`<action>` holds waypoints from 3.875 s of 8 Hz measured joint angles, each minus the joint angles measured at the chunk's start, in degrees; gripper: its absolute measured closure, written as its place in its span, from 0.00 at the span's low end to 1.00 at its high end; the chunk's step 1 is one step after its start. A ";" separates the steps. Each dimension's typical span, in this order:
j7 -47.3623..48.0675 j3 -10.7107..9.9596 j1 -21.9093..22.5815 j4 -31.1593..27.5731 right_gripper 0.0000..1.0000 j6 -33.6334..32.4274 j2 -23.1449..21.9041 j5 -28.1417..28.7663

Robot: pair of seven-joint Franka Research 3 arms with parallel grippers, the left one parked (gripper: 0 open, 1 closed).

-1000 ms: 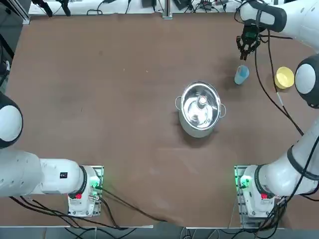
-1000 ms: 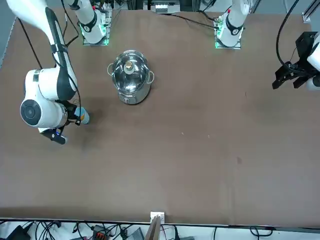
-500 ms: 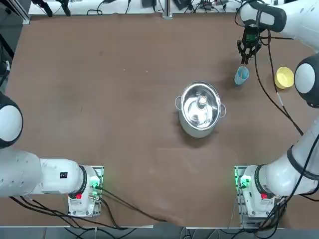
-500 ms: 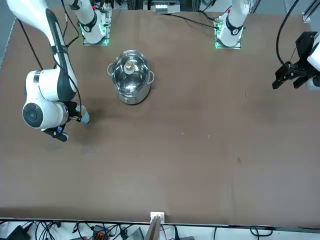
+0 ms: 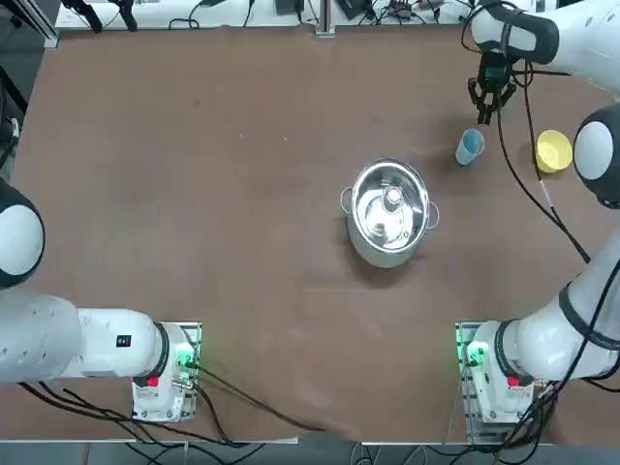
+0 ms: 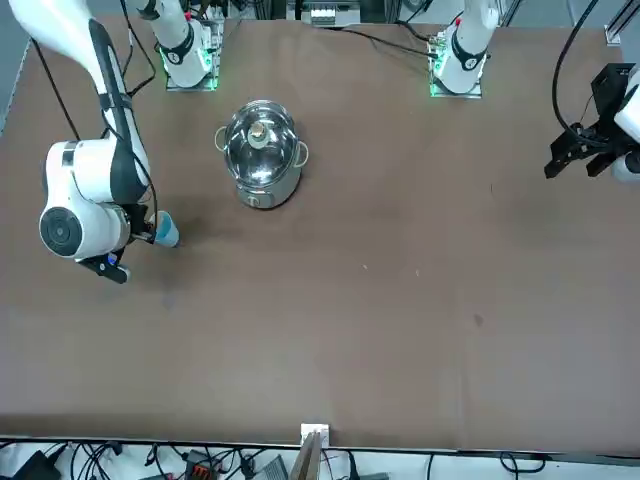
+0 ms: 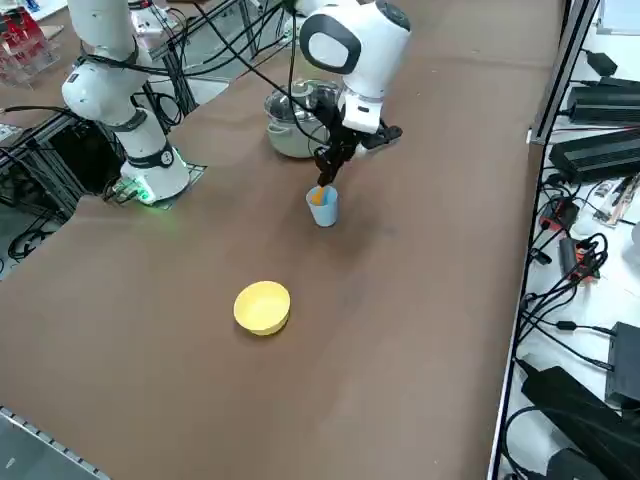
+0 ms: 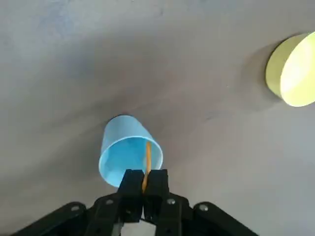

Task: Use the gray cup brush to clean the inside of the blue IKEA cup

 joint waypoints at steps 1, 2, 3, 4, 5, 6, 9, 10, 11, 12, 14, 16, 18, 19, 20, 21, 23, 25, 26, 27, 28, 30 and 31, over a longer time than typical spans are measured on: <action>0.00 0.00 -0.02 0.07 0.96 0.06 0.13 -0.40; 0.00 0.00 -0.01 0.53 0.96 0.12 0.36 -0.48; 0.00 0.00 -0.01 1.67 0.96 0.18 0.84 -0.48; 0.01 0.01 0.02 3.04 0.96 0.18 1.38 -0.47; 0.01 0.07 0.05 4.19 0.96 0.18 1.79 -0.13; 0.05 0.16 0.08 5.20 0.96 0.18 1.98 1.33; 0.04 0.22 0.15 8.59 0.96 -0.65 1.89 3.45; 0.01 0.15 0.10 9.73 0.96 -2.75 1.56 2.57; -0.02 -0.04 0.03 10.45 0.96 -5.63 1.04 -0.48; -0.61 -0.34 -0.09 10.65 0.96 -8.15 0.39 -5.07; -3.89 -0.68 -1.50 10.62 0.96 -10.44 -0.41 -13.38; -6.63 -1.06 -4.63 8.98 0.96 -9.30 -0.39 -20.95; -7.12 -1.16 -8.23 3.91 0.96 -1.69 -0.20 -24.95; -7.13 -1.19 -9.71 0.87 0.96 2.48 -0.18 -27.34; -7.12 -1.21 -10.84 -2.09 0.96 6.49 -0.26 -29.65; -7.09 -1.23 -11.56 -4.78 0.96 9.96 -0.42 -31.42; -6.62 -1.34 -12.40 -8.97 0.96 14.55 -1.15 -32.85; -6.02 -1.37 -12.92 -10.78 0.96 16.58 -1.54 -32.95; -5.71 -1.38 -13.20 -11.32 0.96 17.24 -1.54 -32.96; -5.61 -1.40 -13.75 -11.81 0.96 17.78 -1.53 -32.96; -5.60 -1.41 -14.29 -12.20 0.96 18.02 -1.50 -32.97; -4.82 -1.41 -14.60 -12.86 0.96 18.34 -1.20 -32.97; -4.40 -1.41 -14.60 -12.96 0.96 18.46 -0.89 -32.97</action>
